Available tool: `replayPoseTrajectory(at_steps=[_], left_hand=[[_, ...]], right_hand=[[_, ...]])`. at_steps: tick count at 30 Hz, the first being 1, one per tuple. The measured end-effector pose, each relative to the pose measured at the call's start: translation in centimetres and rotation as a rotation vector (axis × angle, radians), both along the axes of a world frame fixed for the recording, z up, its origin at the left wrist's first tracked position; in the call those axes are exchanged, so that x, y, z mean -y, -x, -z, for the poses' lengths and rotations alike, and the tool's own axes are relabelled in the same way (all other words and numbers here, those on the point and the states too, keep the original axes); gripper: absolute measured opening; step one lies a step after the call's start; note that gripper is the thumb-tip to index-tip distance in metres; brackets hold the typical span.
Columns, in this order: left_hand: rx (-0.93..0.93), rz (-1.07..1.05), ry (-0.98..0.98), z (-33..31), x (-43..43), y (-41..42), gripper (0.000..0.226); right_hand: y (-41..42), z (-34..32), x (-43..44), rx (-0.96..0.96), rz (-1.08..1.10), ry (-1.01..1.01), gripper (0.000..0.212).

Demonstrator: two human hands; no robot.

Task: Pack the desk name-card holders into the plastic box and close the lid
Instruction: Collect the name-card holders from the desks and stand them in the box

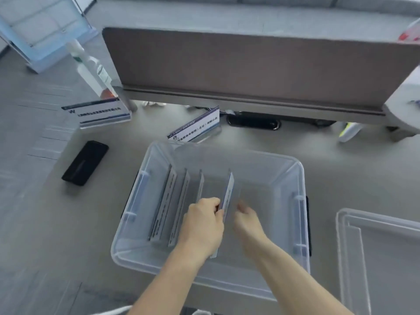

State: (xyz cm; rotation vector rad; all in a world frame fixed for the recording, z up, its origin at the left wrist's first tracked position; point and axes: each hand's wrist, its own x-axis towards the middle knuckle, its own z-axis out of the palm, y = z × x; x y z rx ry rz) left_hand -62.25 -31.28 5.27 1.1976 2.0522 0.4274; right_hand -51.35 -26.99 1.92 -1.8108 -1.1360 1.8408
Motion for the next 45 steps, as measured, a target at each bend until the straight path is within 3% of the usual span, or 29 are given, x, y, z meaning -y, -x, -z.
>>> replayPoseTrajectory(at_steps=[4,14,29,32,34,36,45], left_hand=[[-0.033,-0.016,0.013,3.1,0.3,-0.4,0.041],[-0.05,-0.003,0.009,4.3,0.6,0.6,0.017],[-0.083,-0.008,0.05,4.3,0.2,1.5,0.023],[-0.05,-0.019,0.064,3.7,0.4,1.7,0.014],[-0.056,-0.023,0.076,2.4,0.6,2.0,0.044],[-0.013,-0.035,0.033,0.2,0.8,2.7,0.055],[0.088,-0.106,-0.238,-13.3,-2.6,8.8,0.042]], right_hand=[[1.0,3.1,-0.2,0.095,0.001,0.006,0.038],[2.6,4.7,-0.1,0.02,-0.019,0.07,0.047],[3.8,5.0,0.5,-0.068,0.013,0.023,0.055],[3.7,3.6,0.6,-0.003,0.0,0.023,0.044],[3.2,2.4,0.7,0.067,0.008,-0.014,0.053],[2.6,0.3,0.8,0.094,-0.001,-0.096,0.056],[2.0,-14.2,-3.4,0.074,-0.028,-0.529,0.049]])
